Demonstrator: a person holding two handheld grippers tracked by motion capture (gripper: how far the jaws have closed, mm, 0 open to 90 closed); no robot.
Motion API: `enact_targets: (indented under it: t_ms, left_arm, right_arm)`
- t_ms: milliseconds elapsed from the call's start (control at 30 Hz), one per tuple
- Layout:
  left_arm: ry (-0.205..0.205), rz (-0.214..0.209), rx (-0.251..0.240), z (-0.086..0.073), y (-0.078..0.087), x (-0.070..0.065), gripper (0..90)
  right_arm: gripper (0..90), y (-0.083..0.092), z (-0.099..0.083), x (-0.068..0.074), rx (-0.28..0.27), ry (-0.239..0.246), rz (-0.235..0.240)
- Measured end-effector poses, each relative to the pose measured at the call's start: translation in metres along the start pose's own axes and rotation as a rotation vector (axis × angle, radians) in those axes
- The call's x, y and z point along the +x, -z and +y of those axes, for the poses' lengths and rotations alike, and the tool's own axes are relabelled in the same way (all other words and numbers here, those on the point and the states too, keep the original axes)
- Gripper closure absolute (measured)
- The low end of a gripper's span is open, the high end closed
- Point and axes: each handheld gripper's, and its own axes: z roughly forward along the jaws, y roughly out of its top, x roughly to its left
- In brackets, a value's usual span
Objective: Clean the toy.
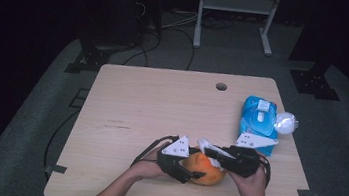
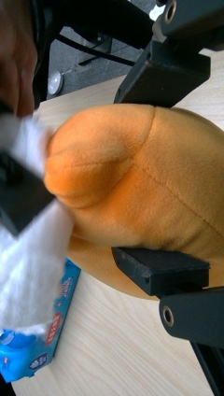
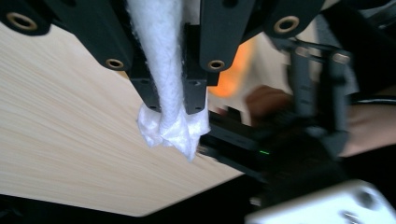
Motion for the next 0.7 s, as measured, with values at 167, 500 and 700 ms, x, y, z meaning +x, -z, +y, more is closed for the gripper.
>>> enact_targets:
  t_ms: [167, 500, 700]
  left_arm:
    - [0.015, 0.003, -0.008, -0.001, 0.002, 0.002, 27.8]
    - [-0.077, 0.006, 0.02, 0.003, -0.004, -0.01, 26.4]
    - [-0.012, 0.022, 0.007, 0.0, 0.004, 0.001, 28.1]
  right_arm:
    - [79.4, 0.009, -0.009, -0.022, 0.015, -0.055, -0.059]
    - [79.2, -0.001, -0.003, -0.004, 0.014, -0.018, 0.022]
    - [79.2, 0.009, -0.01, -0.025, 0.019, -0.068, -0.039]
